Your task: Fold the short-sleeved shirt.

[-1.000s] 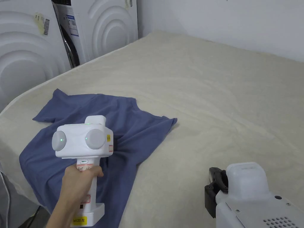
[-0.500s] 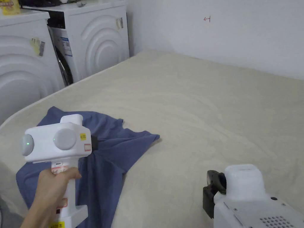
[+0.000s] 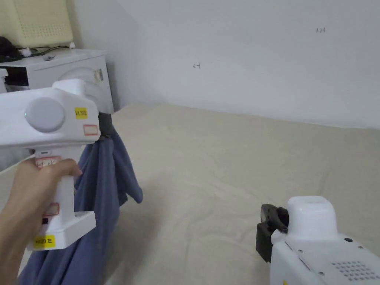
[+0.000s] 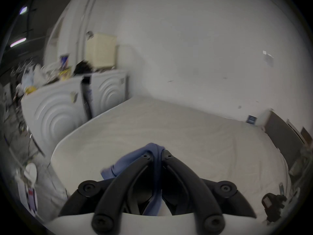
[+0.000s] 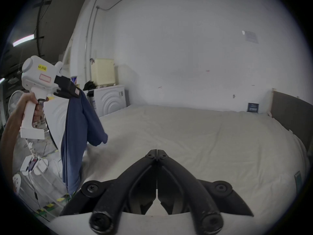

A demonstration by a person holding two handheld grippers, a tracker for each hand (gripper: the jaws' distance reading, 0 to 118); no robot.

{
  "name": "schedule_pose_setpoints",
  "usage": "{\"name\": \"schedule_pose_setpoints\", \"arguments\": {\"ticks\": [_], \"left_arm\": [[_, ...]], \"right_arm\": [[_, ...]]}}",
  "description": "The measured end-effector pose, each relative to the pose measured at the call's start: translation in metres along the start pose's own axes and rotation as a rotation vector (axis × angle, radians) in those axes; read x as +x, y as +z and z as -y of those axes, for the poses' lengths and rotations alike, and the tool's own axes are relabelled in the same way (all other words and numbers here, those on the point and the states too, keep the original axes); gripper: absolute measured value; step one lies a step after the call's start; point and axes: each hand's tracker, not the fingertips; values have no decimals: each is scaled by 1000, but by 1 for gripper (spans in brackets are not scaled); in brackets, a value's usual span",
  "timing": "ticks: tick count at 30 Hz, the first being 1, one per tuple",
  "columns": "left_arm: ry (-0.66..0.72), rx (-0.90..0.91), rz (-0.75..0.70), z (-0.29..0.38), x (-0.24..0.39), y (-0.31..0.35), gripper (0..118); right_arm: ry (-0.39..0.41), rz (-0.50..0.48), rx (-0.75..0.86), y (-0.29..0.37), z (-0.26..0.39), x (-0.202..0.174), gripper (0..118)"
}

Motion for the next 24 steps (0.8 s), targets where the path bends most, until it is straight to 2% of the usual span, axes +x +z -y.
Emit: {"name": "schedule_pose_setpoints", "arguments": {"ticks": [4, 7, 10, 15, 21, 24], "left_arm": [[-109, 70, 212, -21, 84, 28, 7], [-119, 85, 376, -22, 145, 41, 7], [-142, 77, 530, -4, 200, 44, 7], [-175, -133, 736, 76, 282, 18, 7], [-265, -553, 745, 231, 355, -59, 7], [-279, -632, 758, 278, 364, -66, 7]], "right_arm": [[-52, 96, 56, 27, -12, 40, 0], [-45, 201, 94, 51, -19, 70, 0], [-75, 273, 115, 76, -21, 99, 0], [-95, 421, 109, 111, -14, 144, 0], [-170, 503, 7, 121, 14, 187, 0], [-182, 531, -33, 121, 28, 200, 0]]}}
